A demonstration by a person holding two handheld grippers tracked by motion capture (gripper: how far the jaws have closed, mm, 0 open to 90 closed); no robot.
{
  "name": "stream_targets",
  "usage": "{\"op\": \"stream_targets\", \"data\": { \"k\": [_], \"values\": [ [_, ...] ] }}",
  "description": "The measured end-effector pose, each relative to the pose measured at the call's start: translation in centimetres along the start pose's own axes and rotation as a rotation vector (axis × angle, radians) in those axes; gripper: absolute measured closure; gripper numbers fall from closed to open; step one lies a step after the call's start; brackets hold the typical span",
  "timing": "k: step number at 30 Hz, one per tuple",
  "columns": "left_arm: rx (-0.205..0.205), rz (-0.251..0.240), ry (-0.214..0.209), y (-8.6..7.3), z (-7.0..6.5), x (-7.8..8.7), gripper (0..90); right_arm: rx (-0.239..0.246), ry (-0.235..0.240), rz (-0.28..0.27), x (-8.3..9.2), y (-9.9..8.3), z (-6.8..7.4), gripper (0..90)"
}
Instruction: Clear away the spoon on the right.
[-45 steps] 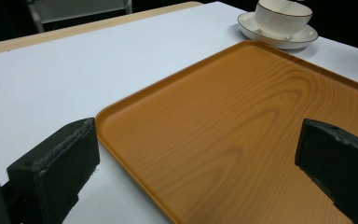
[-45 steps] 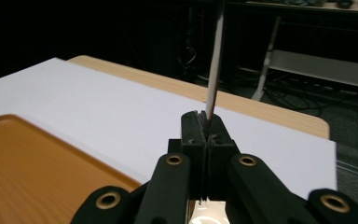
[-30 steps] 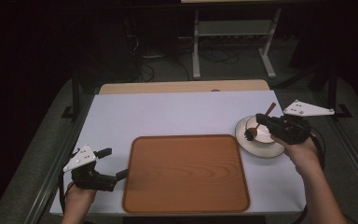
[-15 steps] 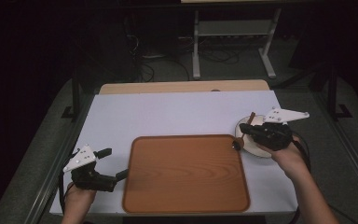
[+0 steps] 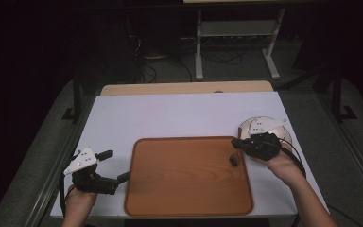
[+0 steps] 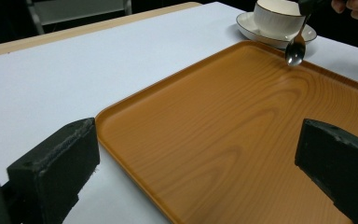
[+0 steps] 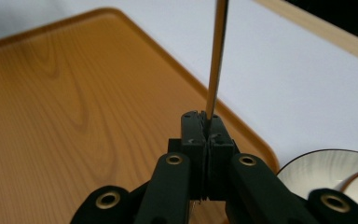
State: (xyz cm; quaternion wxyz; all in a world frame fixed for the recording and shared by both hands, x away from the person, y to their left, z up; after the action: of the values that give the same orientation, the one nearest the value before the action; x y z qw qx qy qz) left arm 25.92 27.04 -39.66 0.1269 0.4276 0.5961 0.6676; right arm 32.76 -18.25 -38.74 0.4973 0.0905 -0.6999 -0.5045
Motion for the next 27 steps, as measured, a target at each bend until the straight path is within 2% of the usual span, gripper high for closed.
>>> {"op": "stream_targets", "data": {
  "k": [8, 27],
  "values": [
    [0.002, 0.000, 0.000, 0.0, 0.0, 0.0, 0.0, 0.017, 0.008, 0.039, -0.9, -0.3, 0.3, 88.3],
    [0.007, -0.001, 0.001, 0.0, 0.1, -0.1, 0.0, 0.023, 0.030, 0.039, -3.1, 0.8, 0.0, 88.1]
  ]
}}
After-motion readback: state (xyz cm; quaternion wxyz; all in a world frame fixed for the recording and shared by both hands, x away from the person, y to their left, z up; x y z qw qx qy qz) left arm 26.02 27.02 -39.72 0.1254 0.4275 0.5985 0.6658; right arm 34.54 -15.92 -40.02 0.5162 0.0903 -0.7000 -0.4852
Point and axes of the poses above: each handheld gripper's, and its own axes: x roughly backward along the jaws, y roughly out of its top, z roughly to its left, the point moved 3 cm from there along -x, roughly forward along the jaws, and after that the axes turned 1 degree about -z, right-handed, at the moved point
